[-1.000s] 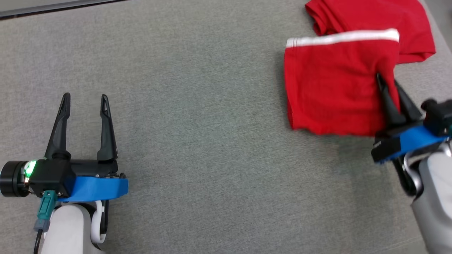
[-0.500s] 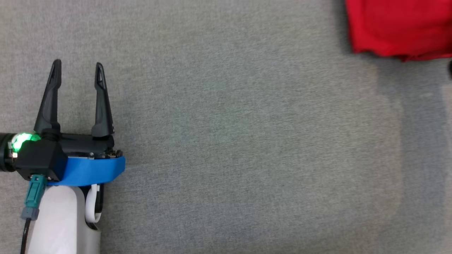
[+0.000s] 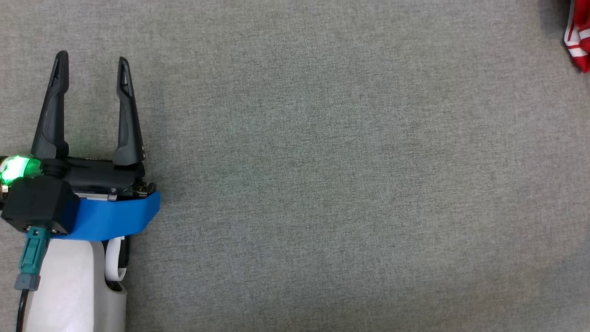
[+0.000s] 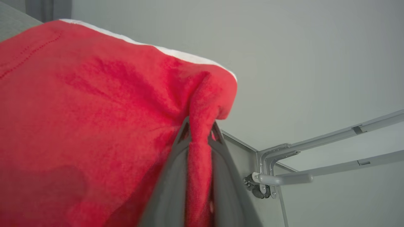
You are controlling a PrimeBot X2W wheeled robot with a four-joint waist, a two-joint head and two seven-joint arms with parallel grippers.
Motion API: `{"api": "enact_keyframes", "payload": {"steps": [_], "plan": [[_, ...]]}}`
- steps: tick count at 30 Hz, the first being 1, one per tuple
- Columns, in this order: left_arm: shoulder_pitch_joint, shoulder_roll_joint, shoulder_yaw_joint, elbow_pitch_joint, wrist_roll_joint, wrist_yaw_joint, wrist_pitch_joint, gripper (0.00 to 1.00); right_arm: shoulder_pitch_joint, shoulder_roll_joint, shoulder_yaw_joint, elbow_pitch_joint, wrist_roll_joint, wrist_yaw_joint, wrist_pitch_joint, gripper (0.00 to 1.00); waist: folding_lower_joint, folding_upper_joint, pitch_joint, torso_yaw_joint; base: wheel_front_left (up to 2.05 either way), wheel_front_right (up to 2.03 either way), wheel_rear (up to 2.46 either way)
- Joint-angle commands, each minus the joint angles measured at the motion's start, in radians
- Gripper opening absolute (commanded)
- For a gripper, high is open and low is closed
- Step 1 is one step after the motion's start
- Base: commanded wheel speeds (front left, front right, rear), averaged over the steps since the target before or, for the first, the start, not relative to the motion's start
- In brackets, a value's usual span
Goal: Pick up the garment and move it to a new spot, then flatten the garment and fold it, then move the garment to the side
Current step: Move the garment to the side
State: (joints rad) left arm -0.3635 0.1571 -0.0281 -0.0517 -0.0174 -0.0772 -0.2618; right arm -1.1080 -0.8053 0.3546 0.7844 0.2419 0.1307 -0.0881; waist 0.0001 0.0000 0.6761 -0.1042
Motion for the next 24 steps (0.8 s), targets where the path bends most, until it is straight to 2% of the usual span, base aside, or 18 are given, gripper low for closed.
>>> {"api": "enact_keyframes", "payload": {"steps": [1, 3, 4, 6, 16, 19, 24], "plan": [[-0.015, 0.005, -0.001, -0.008, 0.006, 0.004, -0.004, 1.00, -0.020, 0.000, 0.014, 0.004, 0.006, 0.000, 0.005, 0.00, -0.0001, 0.0000, 0.007, -0.001, 0.00, 0.00, 0.00], [-0.017, 0.006, -0.003, -0.012, 0.006, 0.005, -0.004, 1.00, -0.045, 0.001, 0.027, 0.006, -0.005, 0.000, -0.008, 0.00, -0.0001, 0.0000, 0.014, -0.003, 0.00, 0.00, 0.00], [-0.018, 0.006, -0.003, -0.014, 0.006, 0.005, -0.004, 1.00, -0.050, 0.009, 0.027, 0.016, -0.005, 0.000, -0.009, 0.13, -0.0001, 0.0000, 0.016, -0.003, 0.00, 0.00, 0.00], [-0.016, 0.005, -0.004, -0.015, 0.005, 0.007, -0.004, 1.00, -0.062, 0.014, 0.022, 0.033, -0.025, 0.000, -0.022, 1.00, -0.0001, 0.0000, 0.018, -0.004, 0.00, 0.00, 0.00], [0.011, -0.005, -0.001, 0.010, -0.013, 0.015, -0.004, 1.00, -0.069, 0.074, -0.035, 0.117, -0.084, 0.000, -0.079, 1.00, -0.0001, 0.0000, -0.049, 0.002, 0.00, 0.00, 0.00], [0.029, -0.011, 0.006, 0.020, -0.019, 0.019, -0.004, 1.00, -0.051, 0.092, -0.048, 0.107, -0.112, 0.000, -0.128, 1.00, -0.0001, 0.0000, -0.092, 0.010, 0.00, 0.00, 0.00], [0.073, -0.022, 0.025, 0.043, -0.034, 0.027, -0.004, 1.00, 0.004, 0.169, -0.093, 0.059, -0.122, 0.000, -0.172, 1.00, -0.0001, 0.0000, -0.180, 0.026, 0.00, 0.00, 0.00]]}}
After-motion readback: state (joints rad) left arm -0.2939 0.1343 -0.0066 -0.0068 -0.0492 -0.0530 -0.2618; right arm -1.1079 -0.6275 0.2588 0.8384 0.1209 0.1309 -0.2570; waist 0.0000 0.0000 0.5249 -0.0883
